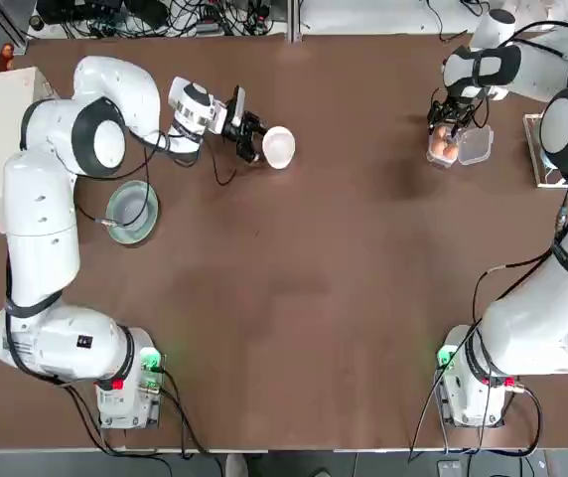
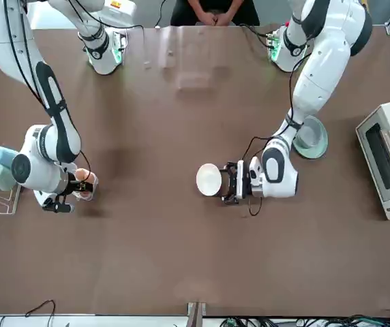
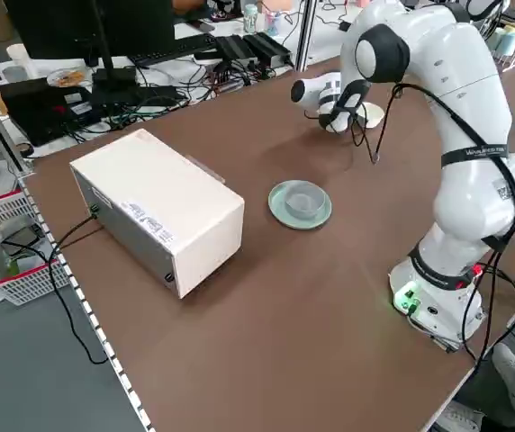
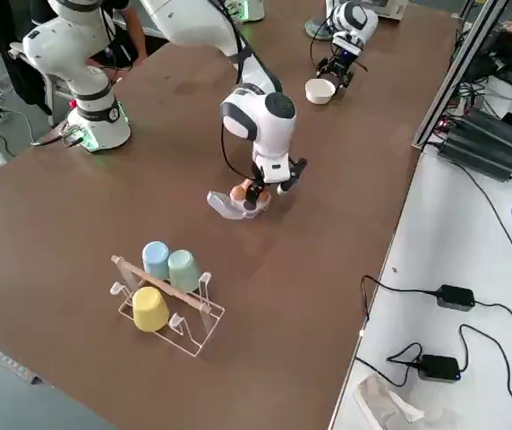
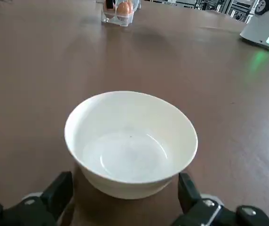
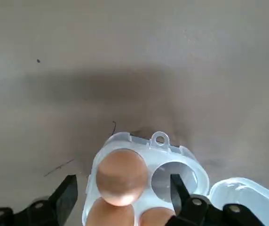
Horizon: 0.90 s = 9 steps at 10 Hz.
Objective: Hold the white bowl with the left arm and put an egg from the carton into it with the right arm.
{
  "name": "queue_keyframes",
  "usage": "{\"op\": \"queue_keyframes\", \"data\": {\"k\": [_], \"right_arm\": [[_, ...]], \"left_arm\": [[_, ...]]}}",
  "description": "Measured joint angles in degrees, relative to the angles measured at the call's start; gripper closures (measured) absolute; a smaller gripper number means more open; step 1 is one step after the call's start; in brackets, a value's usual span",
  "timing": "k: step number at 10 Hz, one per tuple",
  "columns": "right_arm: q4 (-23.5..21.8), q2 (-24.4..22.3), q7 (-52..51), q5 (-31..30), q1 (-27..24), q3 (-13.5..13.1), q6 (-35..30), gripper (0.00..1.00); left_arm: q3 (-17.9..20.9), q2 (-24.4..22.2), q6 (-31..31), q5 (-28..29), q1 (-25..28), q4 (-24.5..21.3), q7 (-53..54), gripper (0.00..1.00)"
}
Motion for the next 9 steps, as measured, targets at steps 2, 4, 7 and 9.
{"op": "queue_keyframes", "data": {"k": [2,4,7,9], "right_arm": [[0.0,0.0,0.0,0.0,0.0,0.0,0.2,0.17],[-0.2,0.0,0.0,0.0,0.0,0.0,0.3,0.2],[-0.5,0.0,0.0,0.0,0.0,0.0,1.4,0.2],[-0.8,0.0,0.0,0.0,0.0,0.0,1.5,0.2]], "left_arm": [[0.0,0.4,0.0,-0.4,-0.1,0.0,0.0,0.01],[-0.3,0.7,0.0,-0.5,-0.1,0.1,0.0,0.01],[-0.6,0.9,0.0,-0.6,-0.2,0.2,0.0,0.01],[-0.6,0.9,0.0,-0.6,-0.2,0.2,0.0,0.01]]}}
